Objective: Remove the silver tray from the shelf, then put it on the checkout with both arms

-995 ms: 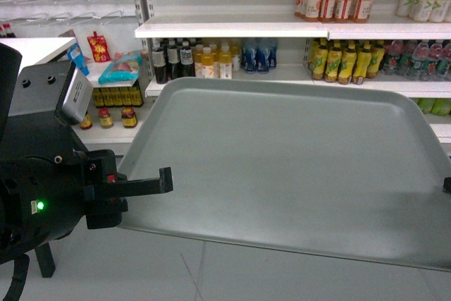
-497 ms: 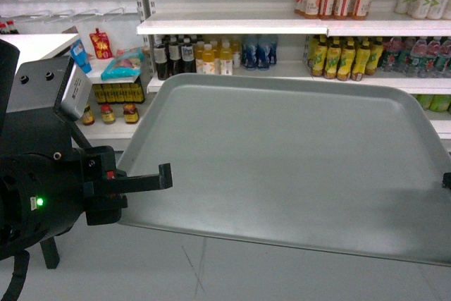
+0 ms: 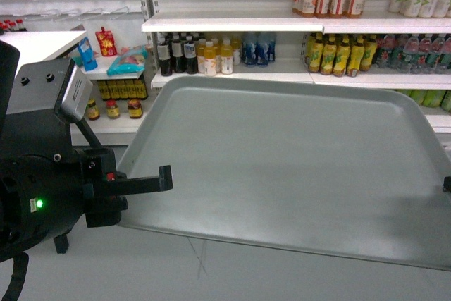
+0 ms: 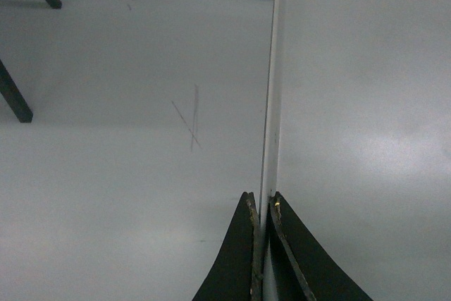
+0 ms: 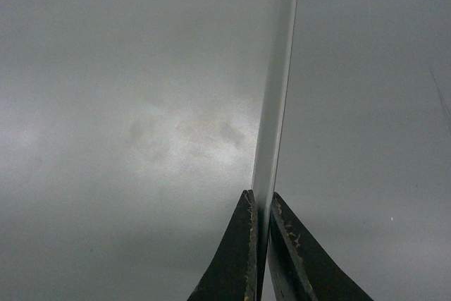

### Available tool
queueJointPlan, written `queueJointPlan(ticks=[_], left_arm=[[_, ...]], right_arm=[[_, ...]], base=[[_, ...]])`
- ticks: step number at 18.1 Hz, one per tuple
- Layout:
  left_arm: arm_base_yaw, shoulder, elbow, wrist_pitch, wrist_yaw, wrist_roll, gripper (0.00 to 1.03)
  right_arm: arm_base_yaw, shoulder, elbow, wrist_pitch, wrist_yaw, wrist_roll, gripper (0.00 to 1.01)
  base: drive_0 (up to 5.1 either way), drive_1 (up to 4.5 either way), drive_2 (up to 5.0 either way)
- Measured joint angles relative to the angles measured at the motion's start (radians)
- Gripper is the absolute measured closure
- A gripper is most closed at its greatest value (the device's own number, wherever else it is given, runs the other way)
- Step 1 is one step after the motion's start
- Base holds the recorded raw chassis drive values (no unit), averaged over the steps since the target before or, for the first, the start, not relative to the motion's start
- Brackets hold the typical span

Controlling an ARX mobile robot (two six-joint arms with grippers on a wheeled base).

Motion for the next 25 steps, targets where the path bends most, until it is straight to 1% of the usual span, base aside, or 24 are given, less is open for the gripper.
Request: queueJointPlan(ticks=[9,25], left_arm=[[-0.003,0.002,0.000,0.004,0.001,-0.001,1.00],[-0.002,0.002,0.000,0.003,0.000,-0.003,1.00]], right_arm=[[-0.006,0.000,0.000,0.002,-0.002,0.000,0.98],[-0.005,0.000,0.000,0.002,-0.003,0.000,0.98]], base=[[0.0,0.00,0.0],[-5.0,2.48,2.5]])
